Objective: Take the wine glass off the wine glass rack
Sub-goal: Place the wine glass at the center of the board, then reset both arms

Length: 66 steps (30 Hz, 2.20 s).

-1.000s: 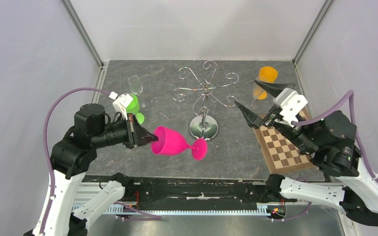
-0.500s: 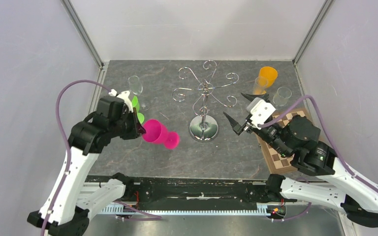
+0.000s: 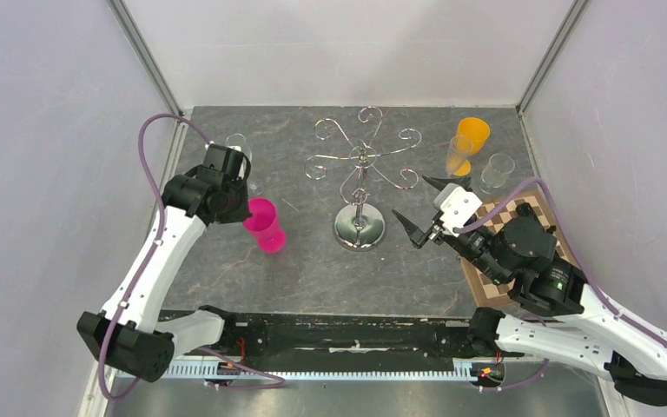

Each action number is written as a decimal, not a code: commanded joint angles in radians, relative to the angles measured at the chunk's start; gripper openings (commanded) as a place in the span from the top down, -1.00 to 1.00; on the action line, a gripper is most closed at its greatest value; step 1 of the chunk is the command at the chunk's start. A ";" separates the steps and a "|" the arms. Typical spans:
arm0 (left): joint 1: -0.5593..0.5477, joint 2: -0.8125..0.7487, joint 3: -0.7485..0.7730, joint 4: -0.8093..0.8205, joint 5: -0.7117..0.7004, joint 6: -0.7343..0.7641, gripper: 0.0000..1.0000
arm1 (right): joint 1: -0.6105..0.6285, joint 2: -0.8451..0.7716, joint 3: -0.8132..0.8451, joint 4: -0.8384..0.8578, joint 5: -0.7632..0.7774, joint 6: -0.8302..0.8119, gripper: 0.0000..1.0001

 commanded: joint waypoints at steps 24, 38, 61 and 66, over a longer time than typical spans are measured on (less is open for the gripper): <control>0.233 0.168 -0.055 0.182 -0.024 0.055 0.95 | 0.003 -0.066 -0.124 0.088 -0.052 0.034 -0.73; 0.234 0.134 -0.014 0.140 -0.005 0.037 -0.06 | 0.003 -0.072 -0.106 0.036 -0.020 0.069 -0.96; 0.165 -0.122 0.224 0.113 0.514 0.088 -0.59 | 0.003 0.009 0.069 -0.310 0.166 0.365 -0.96; 0.115 -0.151 0.222 0.173 0.654 0.047 -0.57 | 0.004 0.006 0.062 -0.390 0.266 0.492 -0.96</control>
